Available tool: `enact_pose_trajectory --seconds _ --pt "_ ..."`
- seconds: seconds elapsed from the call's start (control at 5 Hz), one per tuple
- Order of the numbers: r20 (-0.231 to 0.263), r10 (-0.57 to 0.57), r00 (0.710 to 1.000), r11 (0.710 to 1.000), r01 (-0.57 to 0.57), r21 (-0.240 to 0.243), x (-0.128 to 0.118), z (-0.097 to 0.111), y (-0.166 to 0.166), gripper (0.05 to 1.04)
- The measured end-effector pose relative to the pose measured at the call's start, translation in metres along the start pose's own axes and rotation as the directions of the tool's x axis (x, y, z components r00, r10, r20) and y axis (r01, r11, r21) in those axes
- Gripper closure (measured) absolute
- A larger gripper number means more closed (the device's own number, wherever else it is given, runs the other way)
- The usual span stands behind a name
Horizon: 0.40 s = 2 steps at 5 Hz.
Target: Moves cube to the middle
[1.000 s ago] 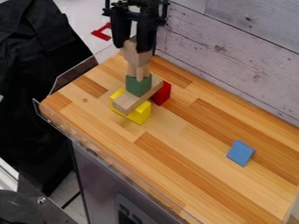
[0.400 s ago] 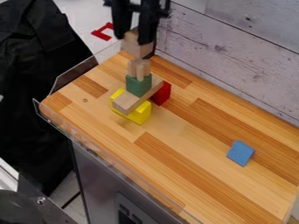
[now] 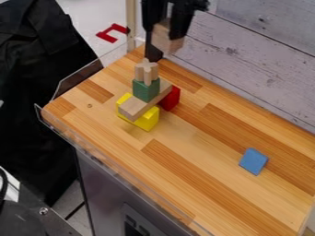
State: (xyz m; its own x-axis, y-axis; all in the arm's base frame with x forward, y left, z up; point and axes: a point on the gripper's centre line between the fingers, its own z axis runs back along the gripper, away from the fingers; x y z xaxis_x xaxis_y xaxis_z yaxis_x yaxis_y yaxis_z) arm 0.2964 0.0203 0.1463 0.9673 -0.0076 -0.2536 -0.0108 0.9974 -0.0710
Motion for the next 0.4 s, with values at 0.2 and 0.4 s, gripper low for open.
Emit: enact_pose_trajectory --seconds 0.2,0.4 --pt "0.017 -0.039 0.999 0.999 0.039 -0.016 0.006 -0.007 -0.026 0.528" --pt "-0.05 -0.07 0.996 0.997 0.068 -0.044 0.018 -0.04 -0.046 0.528"
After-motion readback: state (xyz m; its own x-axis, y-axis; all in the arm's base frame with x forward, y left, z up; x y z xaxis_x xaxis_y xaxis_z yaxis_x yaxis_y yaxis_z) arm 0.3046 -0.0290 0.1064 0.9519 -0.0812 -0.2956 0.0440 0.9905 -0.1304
